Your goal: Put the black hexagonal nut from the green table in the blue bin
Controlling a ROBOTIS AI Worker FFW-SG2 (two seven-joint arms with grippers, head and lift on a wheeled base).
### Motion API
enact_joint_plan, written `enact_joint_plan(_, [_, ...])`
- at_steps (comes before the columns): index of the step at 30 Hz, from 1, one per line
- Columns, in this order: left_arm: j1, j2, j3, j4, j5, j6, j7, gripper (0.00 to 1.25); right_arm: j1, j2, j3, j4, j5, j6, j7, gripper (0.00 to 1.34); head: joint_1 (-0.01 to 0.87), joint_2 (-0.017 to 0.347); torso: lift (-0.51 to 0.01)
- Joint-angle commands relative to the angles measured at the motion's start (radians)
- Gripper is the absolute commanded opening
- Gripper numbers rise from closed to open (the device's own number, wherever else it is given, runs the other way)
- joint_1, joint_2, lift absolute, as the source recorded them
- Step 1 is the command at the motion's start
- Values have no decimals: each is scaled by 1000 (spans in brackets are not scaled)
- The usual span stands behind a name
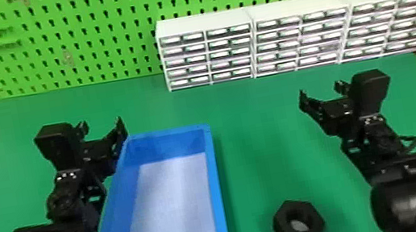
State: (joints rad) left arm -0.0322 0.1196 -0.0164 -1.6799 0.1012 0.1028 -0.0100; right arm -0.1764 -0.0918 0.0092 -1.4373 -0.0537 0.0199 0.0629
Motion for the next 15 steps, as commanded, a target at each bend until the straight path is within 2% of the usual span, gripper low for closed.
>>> enact_joint_plan(1, [0, 0, 1, 0, 0, 0, 1, 762, 0, 0, 0, 0, 0, 0, 0, 933, 686, 51, -96])
enact_joint_plan(15, [0, 0, 1, -1, 3, 0, -1, 762, 0, 0, -2, 0, 0, 3, 0, 933, 686, 51, -96])
